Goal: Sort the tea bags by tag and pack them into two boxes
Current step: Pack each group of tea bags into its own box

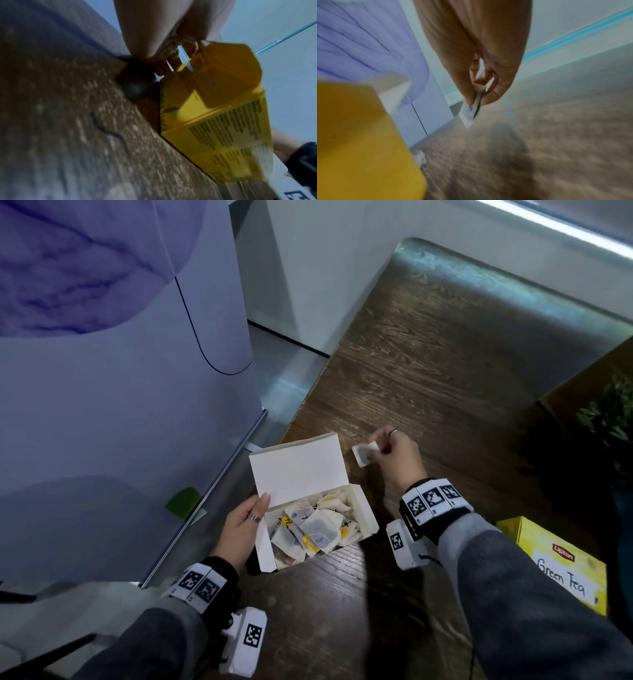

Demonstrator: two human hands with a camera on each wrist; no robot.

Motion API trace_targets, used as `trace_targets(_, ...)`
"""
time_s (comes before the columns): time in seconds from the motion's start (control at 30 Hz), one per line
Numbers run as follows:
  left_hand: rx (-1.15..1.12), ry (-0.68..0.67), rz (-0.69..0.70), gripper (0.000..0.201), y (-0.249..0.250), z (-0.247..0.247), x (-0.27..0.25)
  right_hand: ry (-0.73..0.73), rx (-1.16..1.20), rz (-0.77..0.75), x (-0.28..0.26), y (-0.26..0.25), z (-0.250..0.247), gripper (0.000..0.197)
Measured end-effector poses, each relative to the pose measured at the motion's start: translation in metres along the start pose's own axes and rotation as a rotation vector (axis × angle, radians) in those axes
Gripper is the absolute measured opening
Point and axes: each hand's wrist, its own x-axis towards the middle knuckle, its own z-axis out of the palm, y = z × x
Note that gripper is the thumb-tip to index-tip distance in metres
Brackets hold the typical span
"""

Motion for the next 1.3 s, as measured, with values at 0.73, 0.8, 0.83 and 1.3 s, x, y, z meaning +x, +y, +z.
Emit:
trace_targets(0.73,0.286,-0.026,0.090,0.032,0.010,-0.013,-0.002,-0.002,-0.231,-0.191,-0.109,0.005,-0.002,0.037)
trace_targets(0.8,0.356,-0.106,0.048,0.041,0.016,-0.015,-0.006,-0.190,-0.199,-0.068,-0.110,0.016,-0.006,0.040)
trace_targets(0.83,0.384,-0.170,0.027,0.044,0.017,-0.014,-0.008,-0.242,-0.171,-0.049,-0.111,0.020,-0.006,0.036)
trace_targets(1.3,0.439,-0.357,0.008,0.051,0.032,0.076,0.036,-0.064,0.093,-0.006,-0.100,0.066,-0.034,0.010)
